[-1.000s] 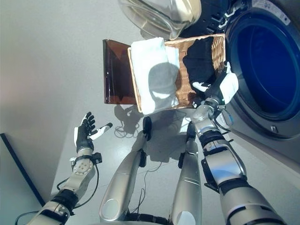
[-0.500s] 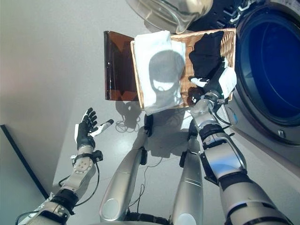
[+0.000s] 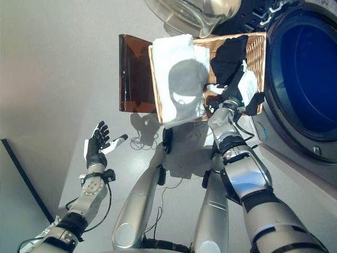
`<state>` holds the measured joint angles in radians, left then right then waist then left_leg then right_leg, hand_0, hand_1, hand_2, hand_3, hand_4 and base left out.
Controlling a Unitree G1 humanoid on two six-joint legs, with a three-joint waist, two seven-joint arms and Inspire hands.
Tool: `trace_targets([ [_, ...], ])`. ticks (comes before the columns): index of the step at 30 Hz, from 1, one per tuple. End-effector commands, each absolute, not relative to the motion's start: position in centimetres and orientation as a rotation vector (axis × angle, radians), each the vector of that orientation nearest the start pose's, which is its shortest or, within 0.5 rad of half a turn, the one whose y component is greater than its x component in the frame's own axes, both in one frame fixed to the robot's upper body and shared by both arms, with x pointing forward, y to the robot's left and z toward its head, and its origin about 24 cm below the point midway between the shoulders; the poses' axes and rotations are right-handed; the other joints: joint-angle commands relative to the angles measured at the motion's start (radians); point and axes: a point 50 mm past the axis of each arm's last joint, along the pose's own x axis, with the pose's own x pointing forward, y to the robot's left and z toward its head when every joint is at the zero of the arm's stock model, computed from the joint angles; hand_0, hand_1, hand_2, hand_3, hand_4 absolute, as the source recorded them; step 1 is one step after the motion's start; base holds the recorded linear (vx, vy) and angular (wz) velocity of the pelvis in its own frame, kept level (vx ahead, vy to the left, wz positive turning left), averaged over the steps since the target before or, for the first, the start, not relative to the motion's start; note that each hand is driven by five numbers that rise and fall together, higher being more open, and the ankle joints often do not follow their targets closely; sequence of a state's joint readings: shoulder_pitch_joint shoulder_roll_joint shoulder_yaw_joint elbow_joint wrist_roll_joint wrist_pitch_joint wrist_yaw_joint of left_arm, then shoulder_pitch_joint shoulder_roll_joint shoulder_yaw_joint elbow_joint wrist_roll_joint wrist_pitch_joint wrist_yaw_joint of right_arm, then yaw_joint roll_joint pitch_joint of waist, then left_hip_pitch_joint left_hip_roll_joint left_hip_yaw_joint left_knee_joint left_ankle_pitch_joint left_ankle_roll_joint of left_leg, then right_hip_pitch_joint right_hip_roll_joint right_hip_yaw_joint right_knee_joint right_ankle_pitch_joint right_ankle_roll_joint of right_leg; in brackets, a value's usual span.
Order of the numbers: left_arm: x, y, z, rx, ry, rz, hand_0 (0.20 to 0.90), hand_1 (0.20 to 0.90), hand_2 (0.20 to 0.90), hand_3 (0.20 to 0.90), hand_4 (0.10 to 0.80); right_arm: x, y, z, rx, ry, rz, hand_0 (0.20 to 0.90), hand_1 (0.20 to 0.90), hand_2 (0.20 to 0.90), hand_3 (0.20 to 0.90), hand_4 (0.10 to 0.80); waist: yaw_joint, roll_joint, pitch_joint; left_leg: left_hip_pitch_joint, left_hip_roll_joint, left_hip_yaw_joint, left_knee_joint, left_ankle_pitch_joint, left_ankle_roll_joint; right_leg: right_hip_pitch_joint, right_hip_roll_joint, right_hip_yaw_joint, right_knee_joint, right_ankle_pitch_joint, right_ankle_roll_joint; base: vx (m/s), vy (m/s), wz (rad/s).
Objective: Pick up the clothes and place them into the washing machine
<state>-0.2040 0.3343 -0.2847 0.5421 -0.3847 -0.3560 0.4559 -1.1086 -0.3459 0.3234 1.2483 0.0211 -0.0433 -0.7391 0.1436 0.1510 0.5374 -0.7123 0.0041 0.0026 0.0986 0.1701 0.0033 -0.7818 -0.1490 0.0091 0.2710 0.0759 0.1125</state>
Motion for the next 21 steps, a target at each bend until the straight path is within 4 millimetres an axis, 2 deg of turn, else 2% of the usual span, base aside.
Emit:
trace_targets([
  [1,26.5,22.8,1.8,0.066,-0.057,0.381,0.9,0.9,0.9,0.9,0.8,41.2,-20.6,20.1,-0.577,-0.241,-0.688,0.9,0.9,0.9,0.9,0.8,0.034,0.073,-0.017,-0.053,-0.02,0.046,0.021,-0.035,-0.043,0.0,0.02,0.038,0.104,-0.114,-0.022,0.0,0.0,0.0],
  [2,26.5,22.7,2.1,0.064,-0.07,0.371,0.9,0.9,0.9,0.9,0.8,41.2,-21.3,20.5,-0.584,-0.23,-0.712,0.9,0.9,0.9,0.9,0.8,0.04,0.083,-0.017,-0.071,-0.021,0.045,0.021,-0.032,-0.043,-0.019,0.016,0.039,0.109,-0.115,-0.023,0.0,0.0,0.0],
  [5,26.4,22.6,2.8,0.048,-0.104,0.353,0.9,0.9,0.9,0.9,0.8,41.3,-22.0,21.7,-0.587,-0.233,-0.737,0.9,0.9,0.9,0.9,0.8,0.047,0.097,-0.017,-0.098,-0.025,0.041,0.02,-0.024,-0.044,-0.049,0.015,0.038,0.123,-0.117,-0.023,-0.021,0.011,0.05],
  [13,26.0,22.7,4.4,0.026,-0.175,0.331,0.9,0.9,0.9,0.9,0.8,40.9,-24.9,23.6,-0.619,-0.208,-0.812,0.9,0.9,0.9,0.9,0.8,0.064,0.122,-0.017,-0.194,-0.034,0.033,0.027,-0.006,-0.049,-0.154,0.009,0.042,0.171,-0.122,-0.025,-0.025,0.014,0.06],
  [20,26.0,22.7,4.6,0.018,-0.181,0.333,0.9,0.9,0.9,0.9,0.8,40.4,-27.0,25.0,-0.642,-0.191,-0.847,0.9,0.9,0.9,0.9,0.8,0.068,0.129,-0.017,-0.241,-0.044,0.026,0.032,0.001,-0.051,-0.208,-0.002,0.041,0.205,-0.132,-0.025,-0.013,0.013,0.1],
  [21,26.0,22.7,4.5,0.015,-0.18,0.334,0.9,0.9,0.9,0.9,0.8,40.4,-27.2,25.1,-0.634,-0.194,-0.848,0.549,0.549,0.549,0.549,0.549,0.067,0.129,-0.017,-0.244,-0.044,0.027,0.032,0.002,-0.051,-0.212,-0.003,0.04,0.208,-0.133,-0.026,-0.005,0.013,0.06],
])
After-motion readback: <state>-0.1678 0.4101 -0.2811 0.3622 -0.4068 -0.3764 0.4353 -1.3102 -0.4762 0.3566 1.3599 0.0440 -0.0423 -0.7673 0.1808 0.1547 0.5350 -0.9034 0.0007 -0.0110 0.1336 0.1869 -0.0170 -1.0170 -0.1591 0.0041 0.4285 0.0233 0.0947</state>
